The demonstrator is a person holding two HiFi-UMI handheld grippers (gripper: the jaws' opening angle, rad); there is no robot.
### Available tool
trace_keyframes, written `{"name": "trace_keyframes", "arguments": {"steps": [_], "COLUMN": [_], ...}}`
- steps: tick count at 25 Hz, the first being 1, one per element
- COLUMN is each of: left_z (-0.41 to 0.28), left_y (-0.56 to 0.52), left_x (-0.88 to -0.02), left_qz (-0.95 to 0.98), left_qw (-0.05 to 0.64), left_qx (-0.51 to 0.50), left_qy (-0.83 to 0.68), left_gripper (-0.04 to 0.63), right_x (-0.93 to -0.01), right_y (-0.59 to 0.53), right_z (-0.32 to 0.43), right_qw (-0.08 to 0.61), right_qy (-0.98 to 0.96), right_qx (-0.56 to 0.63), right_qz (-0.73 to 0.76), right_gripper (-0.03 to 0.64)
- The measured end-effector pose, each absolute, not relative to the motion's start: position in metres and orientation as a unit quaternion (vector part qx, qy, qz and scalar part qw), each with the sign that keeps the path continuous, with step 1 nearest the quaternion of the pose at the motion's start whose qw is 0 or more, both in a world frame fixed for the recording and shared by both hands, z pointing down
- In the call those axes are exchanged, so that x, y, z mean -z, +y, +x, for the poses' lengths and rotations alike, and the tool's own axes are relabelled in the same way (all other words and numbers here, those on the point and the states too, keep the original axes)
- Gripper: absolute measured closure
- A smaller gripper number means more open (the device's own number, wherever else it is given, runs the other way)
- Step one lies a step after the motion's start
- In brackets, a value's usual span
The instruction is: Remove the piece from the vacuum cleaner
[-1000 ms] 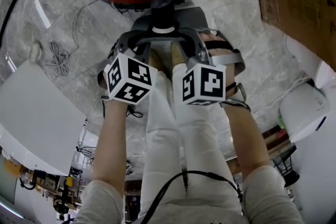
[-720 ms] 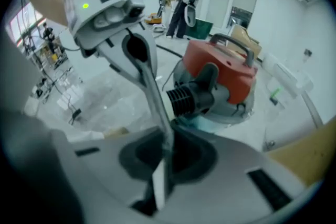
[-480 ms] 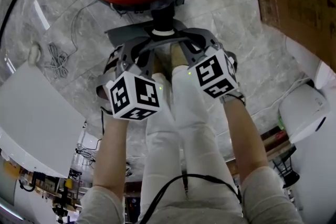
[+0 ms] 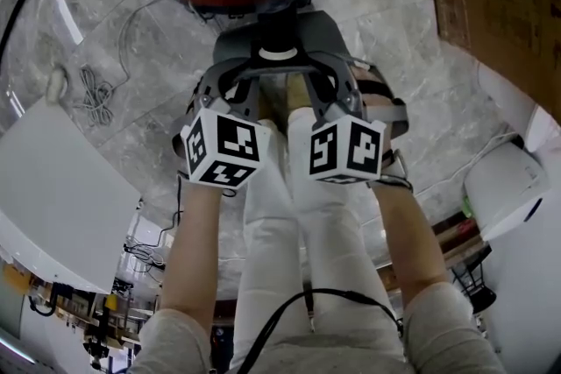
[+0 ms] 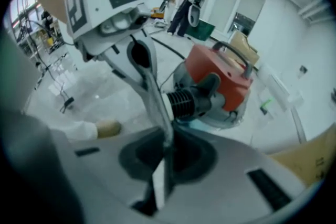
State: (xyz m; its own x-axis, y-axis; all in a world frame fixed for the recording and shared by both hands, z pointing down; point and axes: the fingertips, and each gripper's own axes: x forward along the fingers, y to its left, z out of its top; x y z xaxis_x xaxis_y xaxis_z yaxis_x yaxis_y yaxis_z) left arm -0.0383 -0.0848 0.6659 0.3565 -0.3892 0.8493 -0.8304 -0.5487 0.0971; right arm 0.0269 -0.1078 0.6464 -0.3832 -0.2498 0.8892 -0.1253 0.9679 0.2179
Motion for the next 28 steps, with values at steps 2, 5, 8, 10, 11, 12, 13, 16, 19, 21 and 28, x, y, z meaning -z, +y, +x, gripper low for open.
{"name": "trace_keyframes", "arguments": {"steps": [2,5,8,10,11,12,13,16,19,21,28], "left_z": [-0.039,-0.040,-0.040,-0.040,-0.041,-0.042,-0.042,-0.040,-0.037,-0.035,-0.040], "left_y": [-0.085,-0.086,-0.087,-0.086,-0.086,-0.085,-0.085,-0.085,-0.087,-0.086,-0.082], "left_x": [-0.669,-0.675,-0.679,-0.679,-0.677,-0.675,-0.672,-0.661,-0.651,-0.647,-0.653], "left_qz": [0.775,0.772,0.771,0.769,0.766,0.763,0.761,0.760,0.763,0.765,0.759], "left_qw": [0.282,0.303,0.324,0.340,0.345,0.345,0.340,0.315,0.302,0.290,0.318], "left_qx": [-0.401,-0.384,-0.370,-0.367,-0.371,-0.380,-0.393,-0.426,-0.441,-0.452,-0.427], "left_qy": [-0.398,-0.405,-0.404,-0.398,-0.395,-0.393,-0.389,-0.376,-0.364,-0.357,-0.375], "left_gripper": [0.562,0.563,0.563,0.561,0.563,0.561,0.562,0.563,0.563,0.561,0.561], "right_x": [-0.642,-0.636,-0.635,-0.637,-0.638,-0.640,-0.641,-0.648,-0.656,-0.661,-0.659], "right_y": [-0.107,-0.106,-0.102,-0.102,-0.102,-0.103,-0.103,-0.104,-0.105,-0.105,-0.103], "right_z": [0.024,0.021,0.020,0.020,0.020,0.021,0.022,0.028,0.032,0.033,0.031], "right_qw": [0.551,0.555,0.554,0.546,0.537,0.527,0.519,0.507,0.501,0.496,0.504], "right_qy": [-0.824,-0.818,-0.815,-0.822,-0.830,-0.838,-0.845,-0.851,-0.853,-0.854,-0.849], "right_qx": [0.081,0.123,0.150,0.131,0.106,0.079,0.054,0.014,-0.021,-0.050,-0.050], "right_qz": [0.102,0.089,0.083,0.093,0.103,0.113,0.122,0.136,0.145,0.150,0.150], "right_gripper": [0.583,0.583,0.583,0.584,0.584,0.584,0.584,0.584,0.586,0.586,0.588]}}
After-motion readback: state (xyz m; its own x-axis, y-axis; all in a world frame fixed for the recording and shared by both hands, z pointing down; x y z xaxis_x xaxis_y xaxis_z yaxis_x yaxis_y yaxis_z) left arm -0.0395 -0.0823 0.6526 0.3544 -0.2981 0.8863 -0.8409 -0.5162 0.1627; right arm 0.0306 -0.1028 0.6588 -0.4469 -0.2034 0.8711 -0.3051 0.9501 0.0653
